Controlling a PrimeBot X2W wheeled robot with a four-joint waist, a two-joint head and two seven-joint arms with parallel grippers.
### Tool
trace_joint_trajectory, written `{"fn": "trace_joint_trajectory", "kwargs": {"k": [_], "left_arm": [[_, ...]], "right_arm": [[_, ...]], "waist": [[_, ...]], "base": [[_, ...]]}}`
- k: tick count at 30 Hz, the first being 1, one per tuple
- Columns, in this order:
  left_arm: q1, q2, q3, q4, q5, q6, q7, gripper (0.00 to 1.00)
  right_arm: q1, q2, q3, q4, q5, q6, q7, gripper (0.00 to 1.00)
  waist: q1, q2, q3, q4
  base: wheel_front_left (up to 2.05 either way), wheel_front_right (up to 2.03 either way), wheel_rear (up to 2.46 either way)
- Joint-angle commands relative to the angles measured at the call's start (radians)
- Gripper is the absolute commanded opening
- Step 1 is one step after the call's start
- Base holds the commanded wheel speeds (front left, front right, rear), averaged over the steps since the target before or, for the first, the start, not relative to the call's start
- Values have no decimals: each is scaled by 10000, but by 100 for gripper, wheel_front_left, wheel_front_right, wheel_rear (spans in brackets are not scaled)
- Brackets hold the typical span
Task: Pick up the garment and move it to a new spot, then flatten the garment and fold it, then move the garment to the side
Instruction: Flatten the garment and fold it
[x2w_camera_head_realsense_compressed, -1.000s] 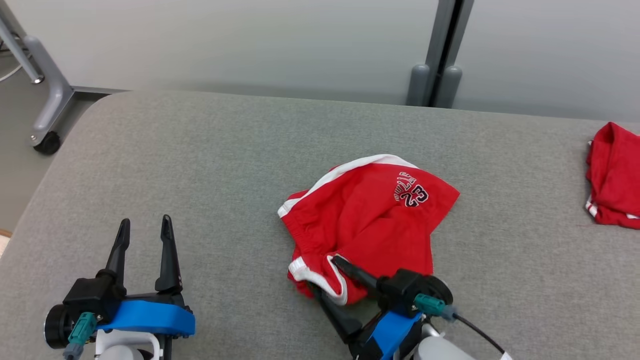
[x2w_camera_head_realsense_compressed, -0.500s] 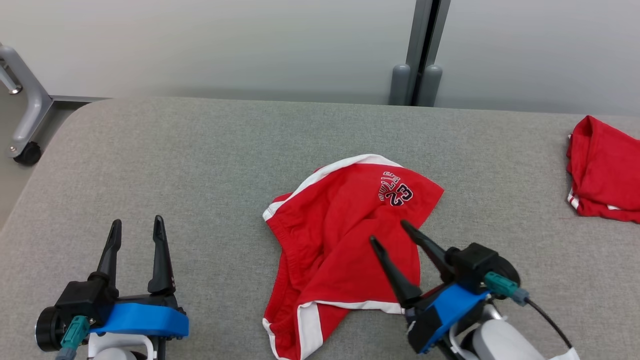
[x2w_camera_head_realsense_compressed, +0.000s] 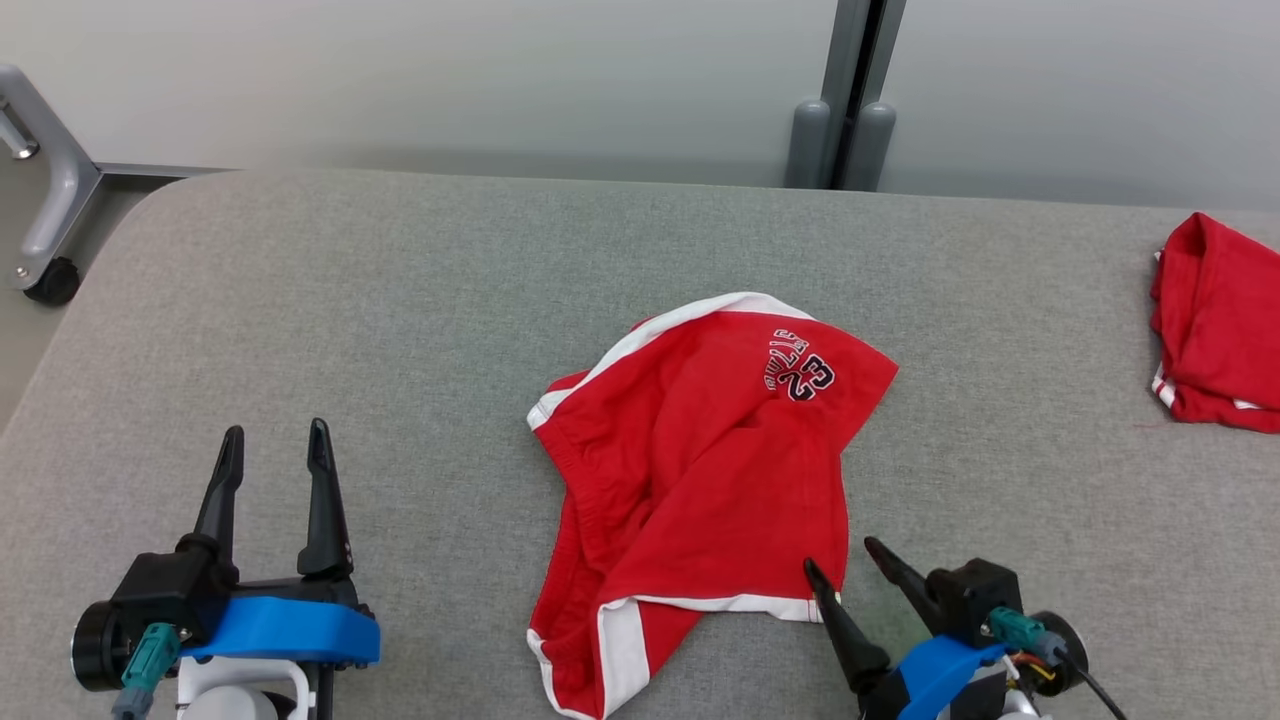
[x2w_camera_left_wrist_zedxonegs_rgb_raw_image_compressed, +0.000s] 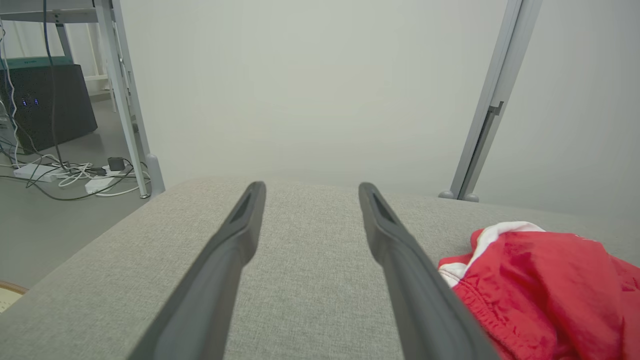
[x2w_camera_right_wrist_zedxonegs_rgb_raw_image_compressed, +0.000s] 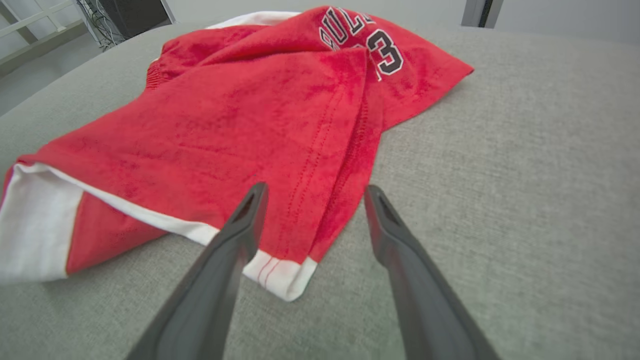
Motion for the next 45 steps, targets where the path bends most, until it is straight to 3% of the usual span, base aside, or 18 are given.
{"fn": "trace_joint_trajectory", "kwargs": {"k": [1,10,11,13,14,24,31,37,38,39,45], "left_arm": [[-116,-33,-19,-30,60,-39,-46,100],[-242,-50,-35,32,56,-83,-46,100],[-245,-51,-37,48,56,-80,-46,100],[-249,-56,-20,69,50,-86,-46,100],[-247,-59,-9,82,50,-75,-46,100],[0,-85,12,154,103,-91,-46,100],[88,-118,-42,170,128,-106,-46,100],[205,-148,-92,165,144,-120,-46,100],[230,-152,-93,171,143,-123,-46,100],[245,-155,-93,171,141,-124,-46,100],[288,-119,-115,139,177,-144,-46,100]], "right_arm": [[86,102,17,352,-70,6,-110,100],[-169,304,160,1821,-252,6,-237,100],[-181,329,266,1978,-212,9,-218,87],[-228,384,429,2193,-107,18,-267,3],[-279,395,469,2268,-60,18,-305,0],[-916,-45,-1077,1882,-169,4,-872,0],[-242,-649,-2563,896,-205,4,-462,0],[676,-468,-3163,226,-40,4,212,0],[765,-425,-3229,121,-67,4,254,41],[834,-368,-3307,12,-66,4,262,100],[944,-47,-3475,-936,-251,6,-143,100]], "waist": [[0,0,46,48],[0,0,180,178],[0,0,181,189],[0,0,177,188],[0,0,166,180],[0,0,-109,-282],[0,0,-315,-575],[0,0,-448,-701],[0,0,-466,-712],[0,0,-479,-722],[0,0,-580,-758]], "base": [[0,0,0],[0,0,0],[0,0,0],[0,0,0],[0,0,0],[0,0,0],[0,0,0],[0,0,0],[0,0,0],[0,0,0],[0,0,0]]}}
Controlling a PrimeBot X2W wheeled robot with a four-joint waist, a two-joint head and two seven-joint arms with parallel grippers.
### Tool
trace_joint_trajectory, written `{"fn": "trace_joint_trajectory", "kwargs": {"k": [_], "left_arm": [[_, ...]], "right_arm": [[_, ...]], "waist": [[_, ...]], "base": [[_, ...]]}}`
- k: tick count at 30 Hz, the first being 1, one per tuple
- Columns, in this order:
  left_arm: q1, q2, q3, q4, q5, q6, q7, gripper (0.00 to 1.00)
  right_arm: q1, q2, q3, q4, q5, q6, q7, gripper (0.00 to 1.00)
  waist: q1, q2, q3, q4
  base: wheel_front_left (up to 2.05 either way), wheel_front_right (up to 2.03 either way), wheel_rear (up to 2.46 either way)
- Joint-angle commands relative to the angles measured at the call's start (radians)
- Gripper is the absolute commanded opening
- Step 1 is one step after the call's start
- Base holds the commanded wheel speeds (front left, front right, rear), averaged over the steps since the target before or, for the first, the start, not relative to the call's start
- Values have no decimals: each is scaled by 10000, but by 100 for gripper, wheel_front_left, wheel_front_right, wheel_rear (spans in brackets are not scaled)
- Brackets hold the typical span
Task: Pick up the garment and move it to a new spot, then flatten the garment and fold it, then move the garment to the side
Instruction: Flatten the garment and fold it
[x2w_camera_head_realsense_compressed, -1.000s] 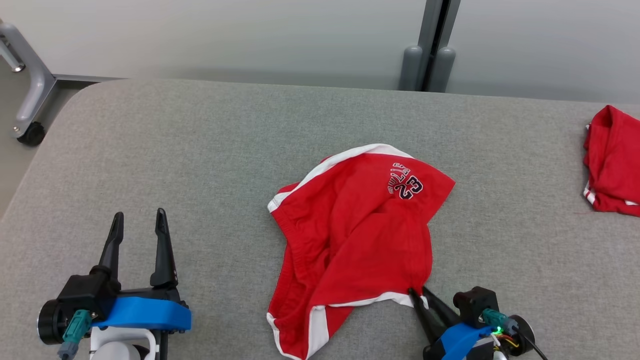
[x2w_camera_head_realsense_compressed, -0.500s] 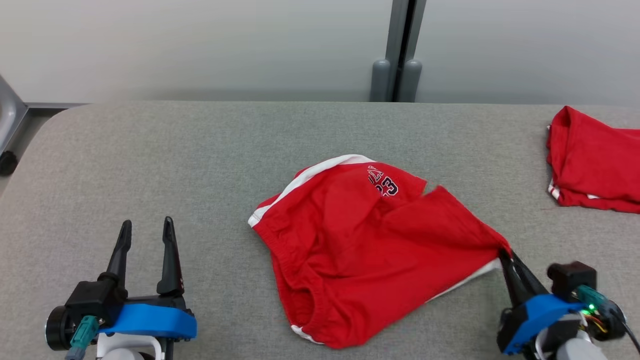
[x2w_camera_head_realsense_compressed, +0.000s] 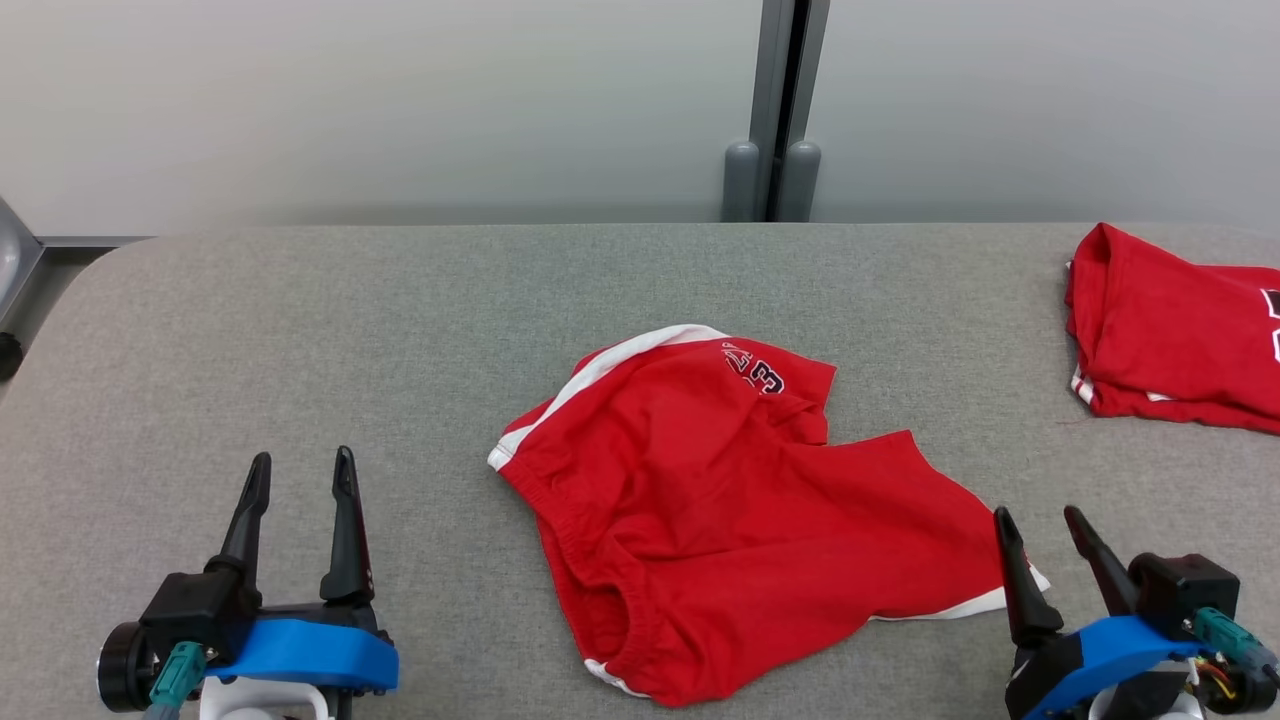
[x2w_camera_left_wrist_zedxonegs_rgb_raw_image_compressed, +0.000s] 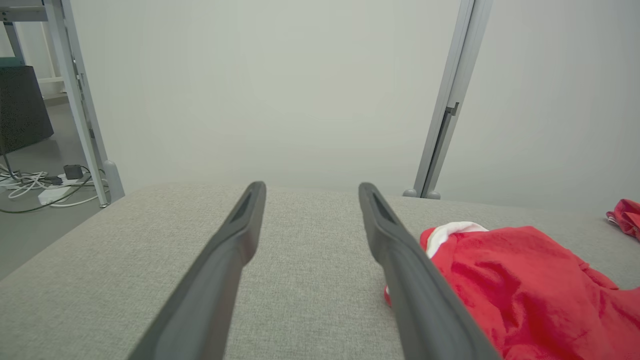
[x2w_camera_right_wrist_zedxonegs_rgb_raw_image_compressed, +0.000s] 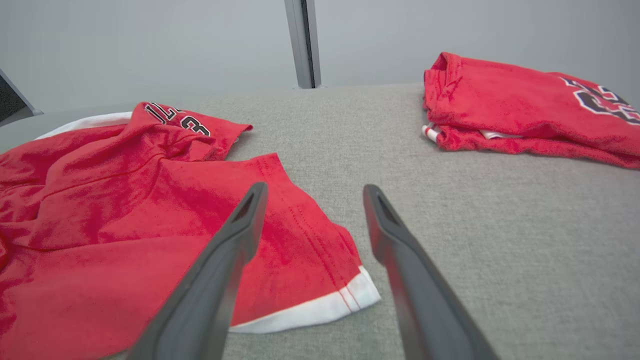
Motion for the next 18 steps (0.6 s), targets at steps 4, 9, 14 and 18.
{"fn": "trace_joint_trajectory", "kwargs": {"k": [4,9,14,18], "left_arm": [[66,50,-92,-88,105,-51,-46,100],[-25,52,-252,-108,164,-76,-46,100],[-110,90,-293,-84,143,-83,-46,100],[-91,117,-276,-52,142,-87,-46,100]], "right_arm": [[-18,182,101,-744,-98,6,-446,100],[-252,363,270,-1310,-130,4,-959,100],[-365,453,343,-1464,-73,6,-1265,100],[-398,468,375,-1355,-55,6,-1369,100]], "waist": [[-1,0,-34,-19],[-1,0,-3,-9],[-1,0,12,11],[-1,0,-5,27]], "base": [[0,0,0],[0,0,0],[0,0,0],[0,0,0]]}}
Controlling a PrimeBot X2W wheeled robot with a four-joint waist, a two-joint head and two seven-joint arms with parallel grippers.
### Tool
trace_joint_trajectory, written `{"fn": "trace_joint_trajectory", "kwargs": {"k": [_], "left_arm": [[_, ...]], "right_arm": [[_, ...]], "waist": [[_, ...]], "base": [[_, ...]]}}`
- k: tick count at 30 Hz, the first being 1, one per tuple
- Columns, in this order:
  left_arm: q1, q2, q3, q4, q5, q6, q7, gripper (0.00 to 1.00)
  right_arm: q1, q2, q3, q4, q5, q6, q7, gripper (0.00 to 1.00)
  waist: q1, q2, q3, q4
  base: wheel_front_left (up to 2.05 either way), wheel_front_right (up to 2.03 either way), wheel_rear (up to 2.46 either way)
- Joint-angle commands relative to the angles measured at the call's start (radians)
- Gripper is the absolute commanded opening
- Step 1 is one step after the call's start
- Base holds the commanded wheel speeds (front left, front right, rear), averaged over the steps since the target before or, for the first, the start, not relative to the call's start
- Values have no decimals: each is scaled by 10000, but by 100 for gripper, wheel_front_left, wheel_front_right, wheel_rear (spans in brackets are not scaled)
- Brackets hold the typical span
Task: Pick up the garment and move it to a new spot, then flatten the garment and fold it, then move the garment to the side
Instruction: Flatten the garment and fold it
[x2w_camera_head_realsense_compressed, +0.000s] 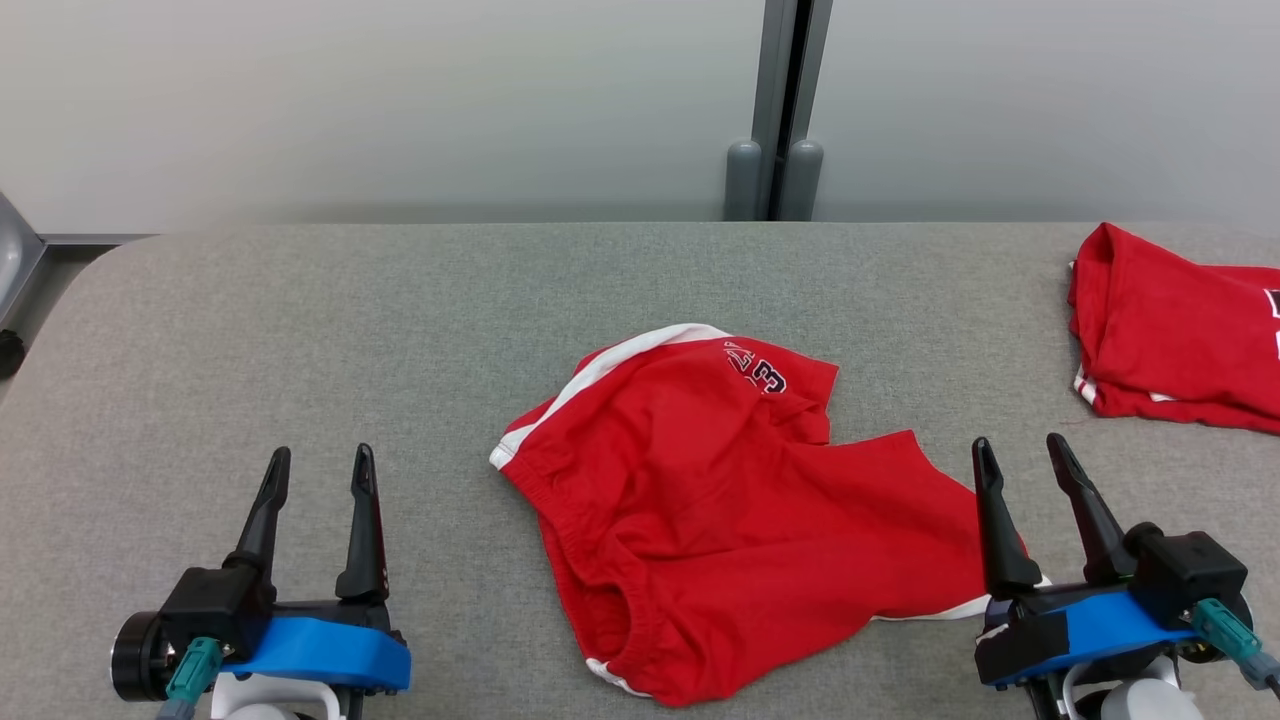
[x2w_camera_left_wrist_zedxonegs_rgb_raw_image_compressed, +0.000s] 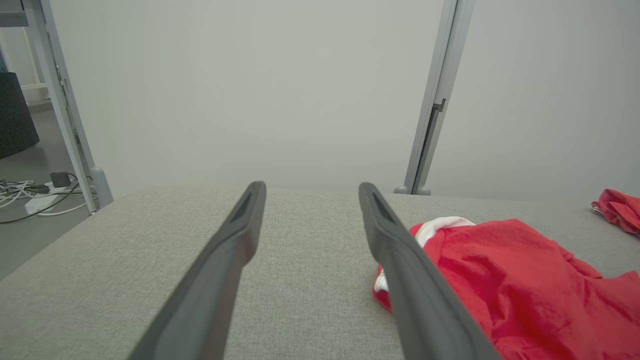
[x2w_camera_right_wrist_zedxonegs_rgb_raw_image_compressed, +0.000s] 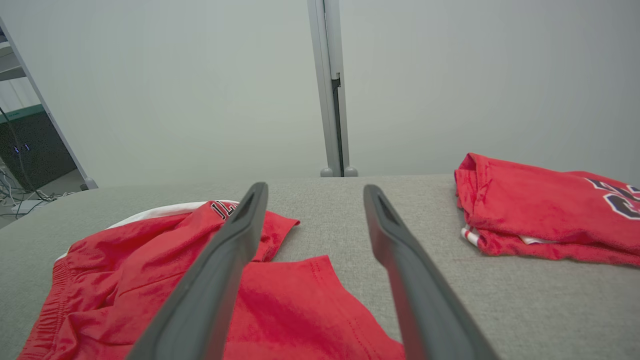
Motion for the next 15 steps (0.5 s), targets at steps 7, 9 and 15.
{"fn": "trace_joint_trajectory", "kwargs": {"k": [7,9,15], "left_arm": [[39,56,23,28,47,-43,-46,100],[31,47,-43,45,56,-49,-46,100],[34,126,-855,221,184,-93,-46,100]], "right_arm": [[-86,18,75,230,187,6,-140,100],[-91,18,94,292,197,6,-147,100],[-135,18,17,503,31,6,-156,100]], "waist": [[-1,0,-54,-18],[-1,0,-67,-23],[-1,0,-128,-38]], "base": [[0,0,0],[0,0,0],[0,0,0]]}}
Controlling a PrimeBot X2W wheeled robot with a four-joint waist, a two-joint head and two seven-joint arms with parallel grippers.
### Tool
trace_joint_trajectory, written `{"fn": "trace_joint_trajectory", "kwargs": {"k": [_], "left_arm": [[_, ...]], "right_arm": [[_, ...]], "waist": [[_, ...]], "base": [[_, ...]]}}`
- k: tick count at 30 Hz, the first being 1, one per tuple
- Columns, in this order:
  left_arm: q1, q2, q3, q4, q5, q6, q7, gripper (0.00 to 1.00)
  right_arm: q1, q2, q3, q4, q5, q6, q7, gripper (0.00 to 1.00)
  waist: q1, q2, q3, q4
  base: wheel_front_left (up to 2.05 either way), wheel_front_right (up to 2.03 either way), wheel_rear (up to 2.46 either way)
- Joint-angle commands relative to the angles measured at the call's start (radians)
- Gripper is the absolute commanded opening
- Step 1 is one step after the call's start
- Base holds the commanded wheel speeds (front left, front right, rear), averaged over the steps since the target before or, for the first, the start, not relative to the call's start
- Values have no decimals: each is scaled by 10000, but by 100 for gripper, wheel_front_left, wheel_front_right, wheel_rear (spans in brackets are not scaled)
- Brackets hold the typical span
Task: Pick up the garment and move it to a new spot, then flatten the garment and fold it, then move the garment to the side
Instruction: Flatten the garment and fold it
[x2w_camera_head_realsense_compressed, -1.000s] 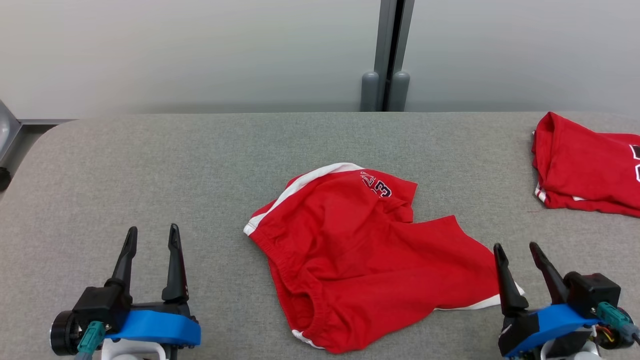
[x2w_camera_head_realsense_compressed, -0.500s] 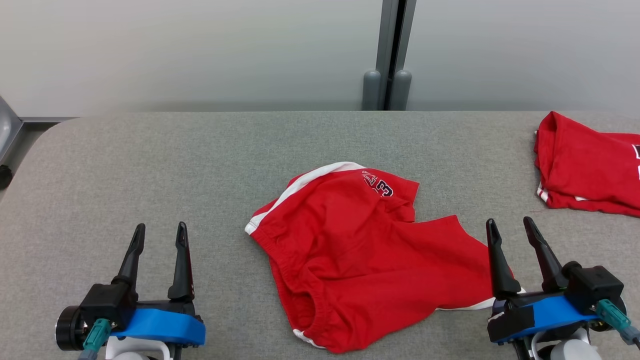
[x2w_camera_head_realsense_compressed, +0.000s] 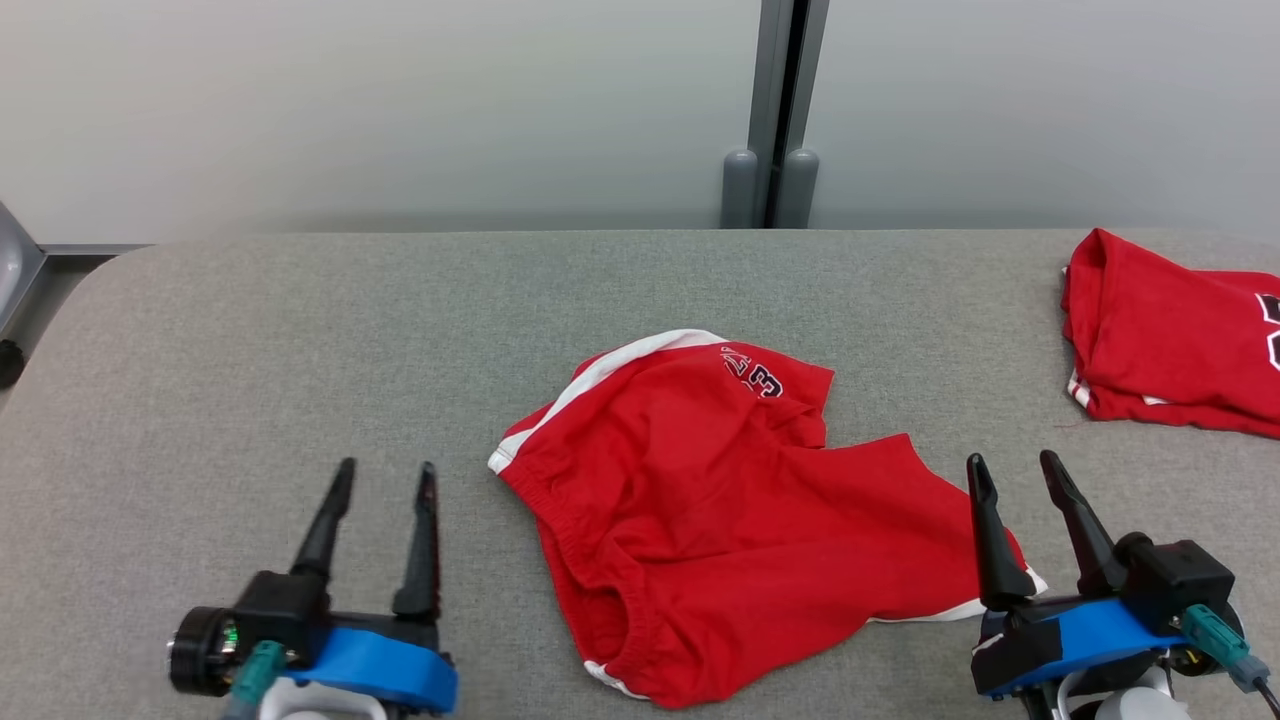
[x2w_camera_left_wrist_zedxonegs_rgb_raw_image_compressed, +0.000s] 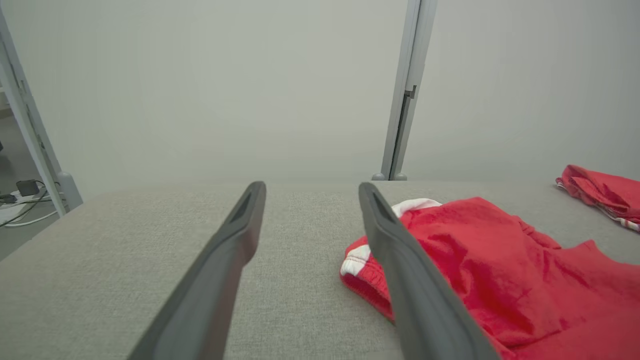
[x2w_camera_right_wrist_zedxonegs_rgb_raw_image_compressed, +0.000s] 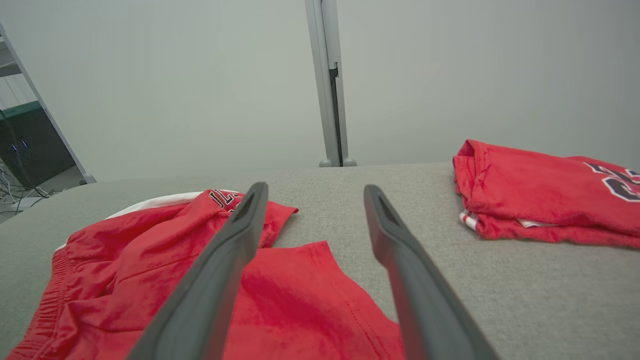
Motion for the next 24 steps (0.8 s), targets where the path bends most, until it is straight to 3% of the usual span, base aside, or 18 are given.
{"fn": "trace_joint_trajectory", "kwargs": {"k": [1,12,17,24], "left_arm": [[-12,87,-384,92,99,-74,-44,100],[-63,826,-3986,341,-828,-65,920,100],[-126,1248,-5049,464,-1405,-67,1411,100],[-339,1490,-5834,1159,-2085,-68,1745,100]], "right_arm": [[-149,5,-67,65,-65,6,-67,100],[-126,1,-181,279,-166,6,-66,100],[-220,1,-164,307,-171,6,-69,100],[-324,-2,-103,349,-126,6,-73,100]], "waist": [[1,0,-10,-9],[1,0,23,-138],[1,0,118,-258],[1,0,325,-479]], "base": [[0,0,0],[0,0,0],[0,0,0],[0,0,0]]}}
